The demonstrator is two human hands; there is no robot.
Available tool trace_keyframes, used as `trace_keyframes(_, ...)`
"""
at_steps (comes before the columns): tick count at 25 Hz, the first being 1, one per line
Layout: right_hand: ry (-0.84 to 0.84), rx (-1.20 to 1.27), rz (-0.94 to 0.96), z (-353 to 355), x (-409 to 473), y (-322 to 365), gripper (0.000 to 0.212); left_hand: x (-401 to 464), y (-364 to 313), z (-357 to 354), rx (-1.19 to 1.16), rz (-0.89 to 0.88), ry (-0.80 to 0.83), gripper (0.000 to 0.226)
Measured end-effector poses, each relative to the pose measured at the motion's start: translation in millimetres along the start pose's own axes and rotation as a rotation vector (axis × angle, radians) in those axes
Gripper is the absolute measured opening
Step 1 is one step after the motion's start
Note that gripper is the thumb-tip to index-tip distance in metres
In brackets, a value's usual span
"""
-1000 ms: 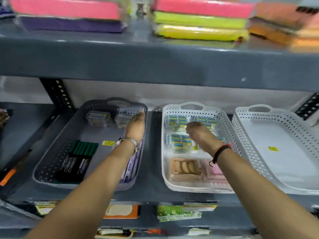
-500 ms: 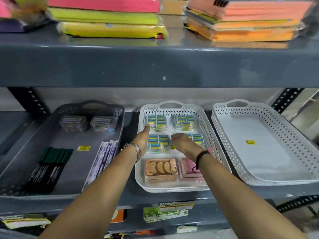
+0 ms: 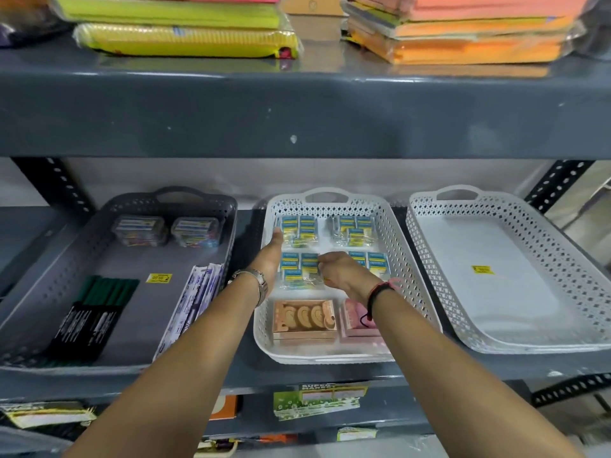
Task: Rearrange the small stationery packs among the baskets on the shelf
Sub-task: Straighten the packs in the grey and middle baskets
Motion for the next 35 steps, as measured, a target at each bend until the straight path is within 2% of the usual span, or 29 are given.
trace_keyframes(3, 0.028, 0.002, 0.002, -1.1, -3.5, 2.0, 0.035, -1.3, -1.4, 1.7, -0.002, -0.024, 0.013, 0.066)
trace_keyframes(5, 0.032, 0.027, 0.042, 7.6, -7.0, 7.3, 0.030, -0.2, -6.2, 3.4, 0.017, -0.032, -0.036, 0.064)
trace_keyframes(7, -0.074, 0.021, 0.119, 27.7, -8.7, 14.1, 0.033, 4.3, -10.6, -0.6, 0.068, -0.043, -0.083, 0.069)
trace_keyframes(9, -0.209, -0.029, 0.166, 57.8, -10.2, 12.3, 0.031, 5.5, -17.0, -13.1, 0.082, -0.055, -0.045, 0.071)
trace_keyframes(11, -0.266, -0.097, 0.150, 77.7, -11.5, 2.9, 0.029, 6.7, -16.4, -28.9, 0.048, -0.041, 0.012, 0.071)
trace_keyframes(13, -0.217, -0.109, 0.085, 75.9, -14.0, -7.4, 0.029, 6.0, -12.0, -39.2, 0.047, -0.028, 0.054, 0.070)
trace_keyframes(15, -0.200, -0.100, 0.040, 106.3, -10.6, -22.8, 0.026, 6.0, -22.4, -85.2, 0.134, -0.043, 0.123, 0.067)
trace_keyframes(18, -0.138, -0.090, 0.030, 99.1, -2.9, -29.5, 0.023, 3.6, -24.2, -89.7, 0.216, -0.055, 0.143, 0.065)
trace_keyframes(31, -0.029, 0.009, 0.052, 94.8, -10.2, -24.0, 0.026, -0.4, -20.8, -89.2, 0.032, 0.025, 0.138, 0.067)
trace_keyframes(33, -0.046, -0.058, 0.062, 95.4, -15.7, -20.0, 0.032, -6.7, -24.4, -87.6, 0.154, -0.040, 0.115, 0.061)
trace_keyframes(35, -0.079, -0.237, 0.191, 100.3, -27.7, -14.3, 0.039, -18.8, -31.3, -83.4, 0.424, -0.219, 0.036, 0.050)
Point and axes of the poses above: each hand's wrist, its own x-axis towards the middle knuckle, its own z-axis out of the back of the hand, y = z × x, the point moved 1 cm from there along x, towards the middle knuckle, and after that the axes turned 12 degrees about x, right-handed, at the moved point
